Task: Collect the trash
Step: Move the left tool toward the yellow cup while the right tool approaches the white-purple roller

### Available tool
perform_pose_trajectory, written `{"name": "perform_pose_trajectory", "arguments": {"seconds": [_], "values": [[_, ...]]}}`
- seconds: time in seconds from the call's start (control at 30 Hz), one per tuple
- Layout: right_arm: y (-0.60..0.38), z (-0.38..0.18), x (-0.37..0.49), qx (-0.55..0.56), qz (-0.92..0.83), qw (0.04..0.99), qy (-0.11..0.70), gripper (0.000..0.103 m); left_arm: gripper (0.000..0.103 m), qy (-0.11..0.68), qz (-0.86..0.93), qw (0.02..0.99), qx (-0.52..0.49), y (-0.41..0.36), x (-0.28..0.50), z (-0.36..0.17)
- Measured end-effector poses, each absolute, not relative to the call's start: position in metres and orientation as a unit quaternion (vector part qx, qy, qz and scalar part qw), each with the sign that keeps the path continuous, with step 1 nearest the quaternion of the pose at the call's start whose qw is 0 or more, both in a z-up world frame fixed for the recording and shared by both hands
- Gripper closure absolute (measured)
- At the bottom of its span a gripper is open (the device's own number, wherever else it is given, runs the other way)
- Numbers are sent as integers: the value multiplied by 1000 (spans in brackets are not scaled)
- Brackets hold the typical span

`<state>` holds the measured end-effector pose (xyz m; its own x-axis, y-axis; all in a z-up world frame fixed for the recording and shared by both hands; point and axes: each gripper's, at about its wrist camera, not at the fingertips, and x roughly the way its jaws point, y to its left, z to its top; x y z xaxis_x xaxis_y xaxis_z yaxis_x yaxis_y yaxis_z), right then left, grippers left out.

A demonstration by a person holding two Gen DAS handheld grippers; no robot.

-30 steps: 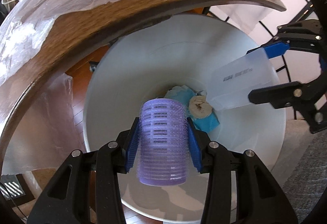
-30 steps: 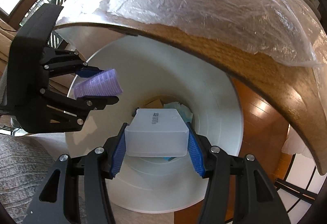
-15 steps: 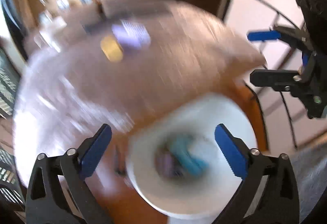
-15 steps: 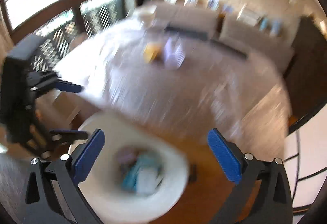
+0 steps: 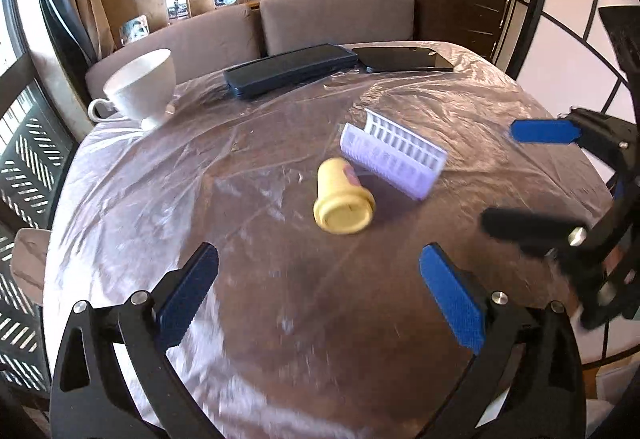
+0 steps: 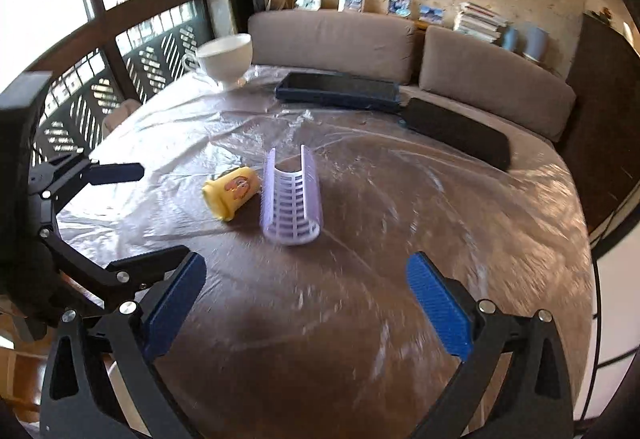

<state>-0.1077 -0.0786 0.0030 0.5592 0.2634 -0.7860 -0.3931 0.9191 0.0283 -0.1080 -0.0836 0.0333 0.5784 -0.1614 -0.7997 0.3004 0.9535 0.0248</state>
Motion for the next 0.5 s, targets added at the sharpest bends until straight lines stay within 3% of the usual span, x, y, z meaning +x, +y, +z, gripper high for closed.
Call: {"name": "perform_pose_trajectory", "arguments": {"seconds": [0.37,0.5], "values": [[-77,-12,-60,-52,194,869,453,24,2,442,-111,887,75,-73,-70,21],[-78,-18,-52,-49,187,868,457,25,3,438,-106,889,81,-74,-62,19]]}}
